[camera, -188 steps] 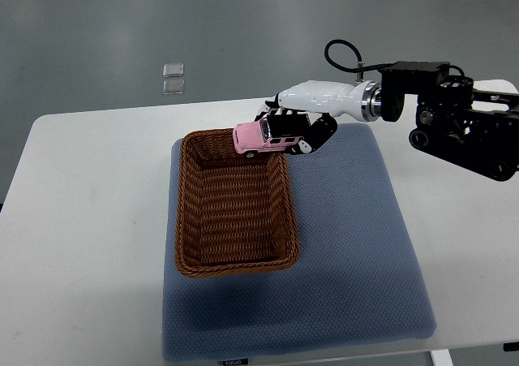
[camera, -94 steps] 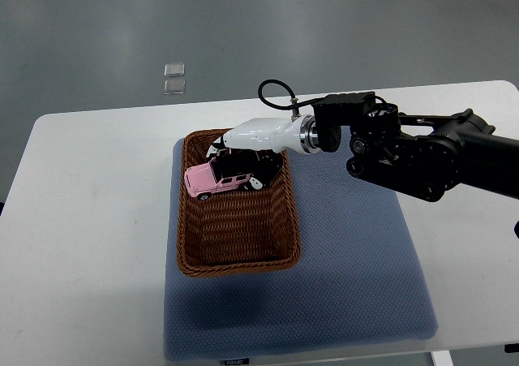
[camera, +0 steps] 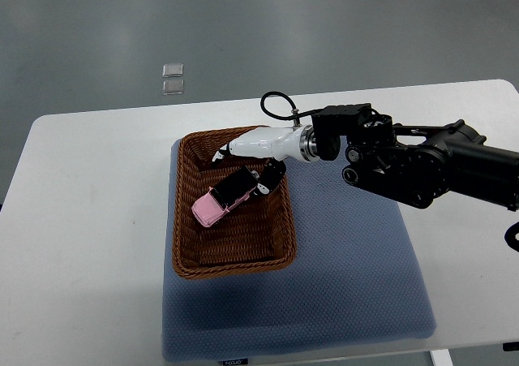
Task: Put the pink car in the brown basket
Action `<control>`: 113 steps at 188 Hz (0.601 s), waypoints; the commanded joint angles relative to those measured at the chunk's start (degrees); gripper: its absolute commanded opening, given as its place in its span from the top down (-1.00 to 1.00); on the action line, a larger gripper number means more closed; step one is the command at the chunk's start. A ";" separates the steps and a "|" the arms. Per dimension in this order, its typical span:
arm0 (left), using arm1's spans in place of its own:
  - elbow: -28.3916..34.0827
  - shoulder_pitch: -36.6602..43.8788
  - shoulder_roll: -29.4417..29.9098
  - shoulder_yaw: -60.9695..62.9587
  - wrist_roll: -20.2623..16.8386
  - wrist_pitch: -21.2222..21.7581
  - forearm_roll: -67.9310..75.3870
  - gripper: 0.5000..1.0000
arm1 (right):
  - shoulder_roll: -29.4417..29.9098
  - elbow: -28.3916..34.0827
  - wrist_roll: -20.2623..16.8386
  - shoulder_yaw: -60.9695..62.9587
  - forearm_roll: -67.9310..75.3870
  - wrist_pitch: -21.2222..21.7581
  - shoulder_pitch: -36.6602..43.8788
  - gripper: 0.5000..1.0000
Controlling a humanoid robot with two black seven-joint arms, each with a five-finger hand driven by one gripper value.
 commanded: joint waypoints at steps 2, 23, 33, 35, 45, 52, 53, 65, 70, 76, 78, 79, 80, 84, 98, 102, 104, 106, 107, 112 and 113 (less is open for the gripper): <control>0.05 0.00 0.00 -0.01 0.00 -0.01 0.00 -1.00 | -0.54 0.00 0.03 0.38 0.09 0.01 -0.10 -0.64; 0.05 0.00 0.00 0.08 0.00 -0.01 0.00 -1.00 | -1.94 -0.09 0.11 2.05 0.79 -0.34 0.08 -0.64; 0.05 0.00 0.00 0.08 0.00 -0.01 0.00 -1.00 | -3.61 -0.09 0.11 4.68 1.40 -0.78 0.08 -0.64; 0.05 0.00 0.00 0.08 0.00 -0.01 0.00 -1.00 | -3.96 -0.17 0.11 5.39 1.66 -0.87 -0.01 -0.64; 0.05 0.00 0.00 0.08 0.00 -0.01 0.00 -1.00 | -5.02 -0.18 0.03 7.85 2.90 -0.87 -0.27 -0.64; 0.05 0.00 0.00 0.08 0.00 -0.01 0.00 -1.00 | -5.81 -0.18 -0.06 10.13 5.00 -0.96 -0.27 -0.64; 0.05 0.00 0.00 0.08 0.00 -0.01 0.00 -1.00 | -5.81 -0.18 -0.06 10.14 5.01 -0.96 -0.27 -0.64; 0.05 0.00 0.00 0.08 0.00 -0.01 0.00 -1.00 | -7.66 -0.26 -0.15 13.39 8.96 -0.96 -1.33 -0.63; 0.05 -0.08 0.00 0.08 0.00 -0.01 0.00 -1.00 | -9.06 -0.35 -0.24 15.14 11.42 -1.04 -2.38 -0.63; 0.05 0.00 0.00 0.08 0.00 -0.01 0.00 -1.00 | -10.46 -0.44 -0.33 17.08 14.23 -1.04 -3.43 -0.63; 0.05 -0.08 0.00 0.00 0.00 -0.01 0.00 -1.00 | -10.73 -0.53 -0.33 17.87 15.11 -1.04 -3.87 -0.63; 0.05 -0.08 0.00 -0.01 0.00 -0.01 0.00 -1.00 | -10.73 -0.53 -0.33 17.87 15.11 -1.04 -3.88 -0.63; 0.05 0.00 0.00 -0.01 0.00 -0.01 0.00 -1.00 | -10.99 -0.61 -0.33 18.66 16.07 -1.04 -4.31 -0.63; 0.05 -0.08 0.00 -0.01 0.00 -0.01 0.00 -1.00 | -11.17 -0.88 -0.33 19.37 17.05 -1.04 -4.75 -0.63; 0.05 -0.08 0.00 -0.01 0.00 -0.01 0.00 -1.00 | -11.70 -3.78 -0.41 24.38 24.26 -1.13 -8.01 -0.63; 0.05 0.00 0.00 -0.01 0.00 -0.01 0.00 -1.00 | -11.61 -4.92 -0.41 25.70 26.28 -1.31 -8.97 -0.63; 0.05 -0.08 0.00 -0.01 0.00 -0.01 0.00 -1.00 | -11.61 -5.45 -0.41 26.14 27.16 -1.48 -9.41 -0.63; 0.05 -0.08 0.00 -0.01 0.00 -0.01 0.00 -1.00 | -11.61 -5.98 -0.50 26.66 28.12 -1.66 -9.85 -0.63; 0.05 -0.08 0.00 -0.01 0.00 -0.01 0.00 -1.00 | -11.52 -6.59 -0.50 27.01 29.08 -1.92 -10.29 -0.63; 0.05 -0.08 0.00 -0.01 0.00 -0.01 0.00 -1.00 | -11.43 -7.82 -0.50 27.81 30.85 -2.45 -10.99 -0.63; 0.05 0.00 0.00 -0.01 0.00 -0.01 0.00 -1.00 | -11.35 -8.52 -0.50 28.07 31.80 -2.71 -11.34 -0.63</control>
